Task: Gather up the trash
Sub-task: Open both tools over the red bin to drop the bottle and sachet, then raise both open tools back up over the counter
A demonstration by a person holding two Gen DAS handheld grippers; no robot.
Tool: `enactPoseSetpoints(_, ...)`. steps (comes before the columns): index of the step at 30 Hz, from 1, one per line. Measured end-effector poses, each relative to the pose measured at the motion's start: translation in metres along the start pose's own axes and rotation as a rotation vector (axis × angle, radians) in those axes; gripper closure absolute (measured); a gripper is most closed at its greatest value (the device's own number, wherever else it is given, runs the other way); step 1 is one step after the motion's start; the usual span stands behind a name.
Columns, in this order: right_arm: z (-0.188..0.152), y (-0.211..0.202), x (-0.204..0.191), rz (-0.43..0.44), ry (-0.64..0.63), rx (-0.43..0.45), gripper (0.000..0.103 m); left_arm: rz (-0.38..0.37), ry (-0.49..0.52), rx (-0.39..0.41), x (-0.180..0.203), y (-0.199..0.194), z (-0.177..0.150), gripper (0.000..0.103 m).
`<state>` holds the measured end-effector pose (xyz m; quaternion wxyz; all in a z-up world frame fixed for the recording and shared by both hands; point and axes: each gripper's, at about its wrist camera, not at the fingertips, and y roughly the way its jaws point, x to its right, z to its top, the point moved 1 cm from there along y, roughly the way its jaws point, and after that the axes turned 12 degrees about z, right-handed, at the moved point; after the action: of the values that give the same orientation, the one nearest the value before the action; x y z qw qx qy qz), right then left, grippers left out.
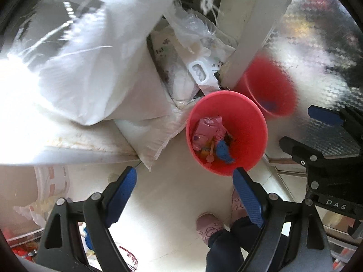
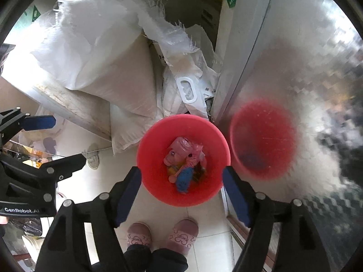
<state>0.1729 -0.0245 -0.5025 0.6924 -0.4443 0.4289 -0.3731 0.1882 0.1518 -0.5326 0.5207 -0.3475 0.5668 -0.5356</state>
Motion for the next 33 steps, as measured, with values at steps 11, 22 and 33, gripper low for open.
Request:
enactPoseSetpoints(11,-0.004,-0.106,-0.05,-0.005,-0.008,0.032,0.009,0.004,-0.004,0.019,-0.025,-0.114,-0.027,0.017)
enactPoseSetpoints(22,0.0,-0.23,-0.11,-0.053,0.004,0.096,0.007,0.024,-0.029,0.086,-0.055,-0.249,-0.045,0.0)
enactPoseSetpoints(33,0.006,-0.35,-0.134,-0.149,0.007,0.252,0.007,0.054,-0.027,0.234,-0.074,-0.352,-0.003,0.0)
